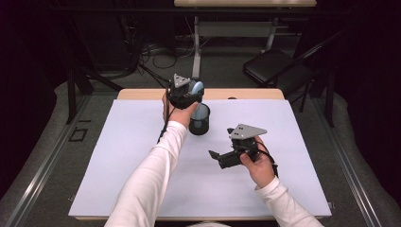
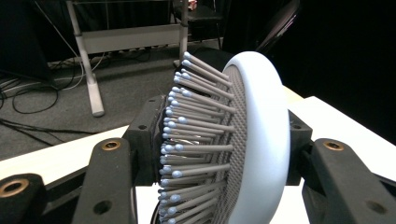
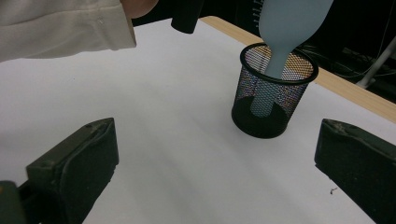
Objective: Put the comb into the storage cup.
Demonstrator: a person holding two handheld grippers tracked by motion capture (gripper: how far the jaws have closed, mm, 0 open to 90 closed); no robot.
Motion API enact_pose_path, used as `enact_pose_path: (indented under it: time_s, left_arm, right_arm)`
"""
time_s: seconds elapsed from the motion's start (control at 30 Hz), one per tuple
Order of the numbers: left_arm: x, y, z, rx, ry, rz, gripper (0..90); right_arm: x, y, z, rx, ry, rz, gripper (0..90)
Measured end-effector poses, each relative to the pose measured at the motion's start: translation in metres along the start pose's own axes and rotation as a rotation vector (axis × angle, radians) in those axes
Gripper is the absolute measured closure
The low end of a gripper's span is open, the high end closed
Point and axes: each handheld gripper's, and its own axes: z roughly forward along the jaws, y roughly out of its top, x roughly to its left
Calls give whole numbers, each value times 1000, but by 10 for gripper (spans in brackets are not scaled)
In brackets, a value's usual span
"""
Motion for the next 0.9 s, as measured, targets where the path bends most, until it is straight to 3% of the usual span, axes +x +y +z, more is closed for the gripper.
enact_pose_path:
  time_s: [0.37, 0.57, 0.9]
  left_arm:
    - [0, 0, 0, -3, 4, -17, 454]
    - [3, 1, -1, -18, 20, -24, 364]
    - [5, 3, -4, -40, 26, -23, 309]
  right_arm:
    - [0, 0, 0, 1, -1, 0, 0]
    - [0, 0, 0, 2, -1, -1, 0]
    - [0, -1, 1, 7, 0, -3, 0]
